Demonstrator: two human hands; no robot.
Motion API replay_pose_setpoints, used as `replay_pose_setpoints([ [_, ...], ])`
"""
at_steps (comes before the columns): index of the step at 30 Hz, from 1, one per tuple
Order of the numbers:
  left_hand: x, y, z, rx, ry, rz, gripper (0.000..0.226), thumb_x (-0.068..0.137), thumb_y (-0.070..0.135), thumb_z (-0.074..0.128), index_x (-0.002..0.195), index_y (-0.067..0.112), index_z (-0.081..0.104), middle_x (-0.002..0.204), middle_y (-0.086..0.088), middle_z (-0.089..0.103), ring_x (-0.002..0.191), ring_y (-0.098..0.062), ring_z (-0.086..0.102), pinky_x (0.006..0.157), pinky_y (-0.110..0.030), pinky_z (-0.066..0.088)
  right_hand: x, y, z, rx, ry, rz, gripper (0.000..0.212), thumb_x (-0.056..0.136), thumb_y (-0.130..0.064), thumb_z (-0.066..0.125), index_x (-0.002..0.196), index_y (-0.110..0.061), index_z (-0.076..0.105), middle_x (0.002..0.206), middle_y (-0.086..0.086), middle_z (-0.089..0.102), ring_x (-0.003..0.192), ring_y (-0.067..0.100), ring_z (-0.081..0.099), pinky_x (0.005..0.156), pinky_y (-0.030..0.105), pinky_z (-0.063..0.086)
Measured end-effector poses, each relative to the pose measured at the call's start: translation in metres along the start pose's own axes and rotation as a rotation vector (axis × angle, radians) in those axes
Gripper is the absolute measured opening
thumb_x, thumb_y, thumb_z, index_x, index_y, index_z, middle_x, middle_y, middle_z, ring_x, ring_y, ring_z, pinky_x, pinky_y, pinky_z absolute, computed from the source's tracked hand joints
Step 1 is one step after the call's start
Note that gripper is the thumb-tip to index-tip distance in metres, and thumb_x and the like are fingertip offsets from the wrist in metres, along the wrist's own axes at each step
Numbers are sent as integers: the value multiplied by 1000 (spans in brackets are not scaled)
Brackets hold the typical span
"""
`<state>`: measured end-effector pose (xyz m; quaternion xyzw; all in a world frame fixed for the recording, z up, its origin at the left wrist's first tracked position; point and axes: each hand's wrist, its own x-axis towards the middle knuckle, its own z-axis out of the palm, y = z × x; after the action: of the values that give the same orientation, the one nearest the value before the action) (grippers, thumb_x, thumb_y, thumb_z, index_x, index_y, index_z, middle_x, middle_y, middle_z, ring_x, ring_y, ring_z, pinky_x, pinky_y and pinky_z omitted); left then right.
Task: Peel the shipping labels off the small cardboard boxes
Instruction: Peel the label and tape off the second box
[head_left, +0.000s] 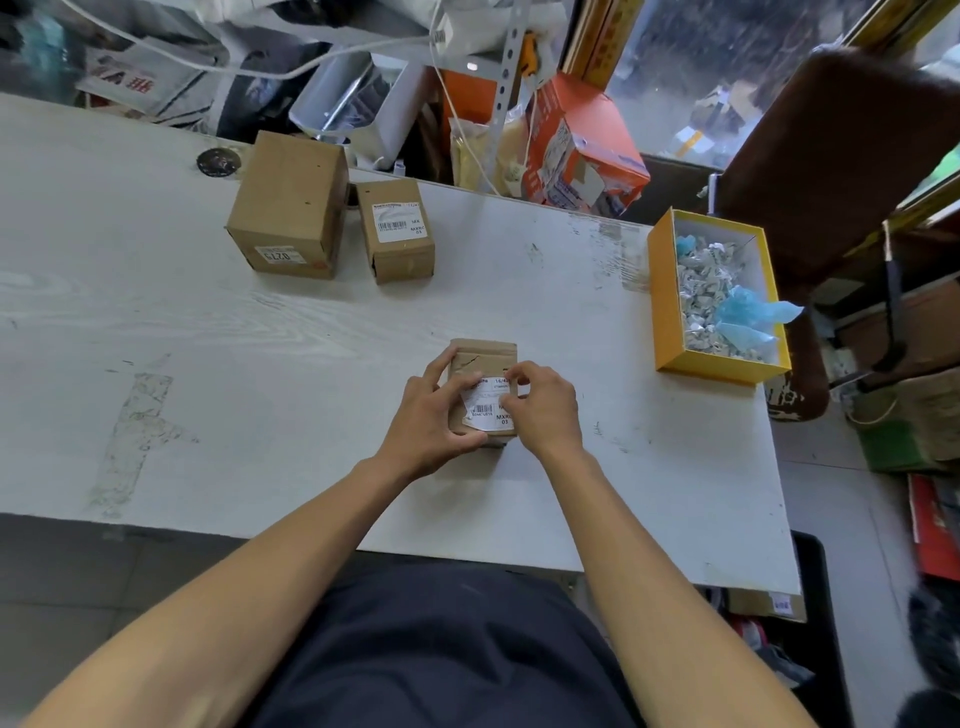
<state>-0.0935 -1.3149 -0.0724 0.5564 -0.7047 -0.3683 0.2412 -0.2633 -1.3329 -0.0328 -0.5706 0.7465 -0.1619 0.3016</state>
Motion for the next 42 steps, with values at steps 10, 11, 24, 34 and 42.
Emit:
replay_pose_setpoints([
  [10,-7,0,12,-15,19,-4,77,66,36,80,137,35,51,162,19,13,114,-21,37,99,-31,39,2,6,2,31,59,0,9,85,-13,68,91,-19,68,101,-1,57,85,17,65,80,28,48],
  [11,-7,1,13,-12,22,-10,77,67,35,80,138,35,51,162,19,13,114,-21,37,99,-31,39,3,6,1,35,52,1,8,84,-13,68,90,-19,68,102,0,58,85,17,65,80,28,49],
  [24,-7,-1,16,-5,34,9,79,64,44,74,138,36,50,162,18,13,112,-21,38,98,-27,34,5,6,-3,56,34,-16,7,82,-14,70,85,-20,67,101,0,61,83,16,66,84,35,52],
  [34,-7,-2,13,-16,21,7,79,64,46,72,139,37,49,162,21,10,113,-20,37,99,-28,36,5,9,-3,30,42,-54,6,84,-14,70,90,-17,69,103,1,62,83,15,65,83,33,52],
  [42,-8,-1,12,-17,20,8,78,65,45,72,139,39,48,162,25,8,114,-19,37,95,-27,36,7,9,-4,39,31,-51,4,83,-12,70,85,-16,70,100,3,61,81,17,66,84,37,53],
])
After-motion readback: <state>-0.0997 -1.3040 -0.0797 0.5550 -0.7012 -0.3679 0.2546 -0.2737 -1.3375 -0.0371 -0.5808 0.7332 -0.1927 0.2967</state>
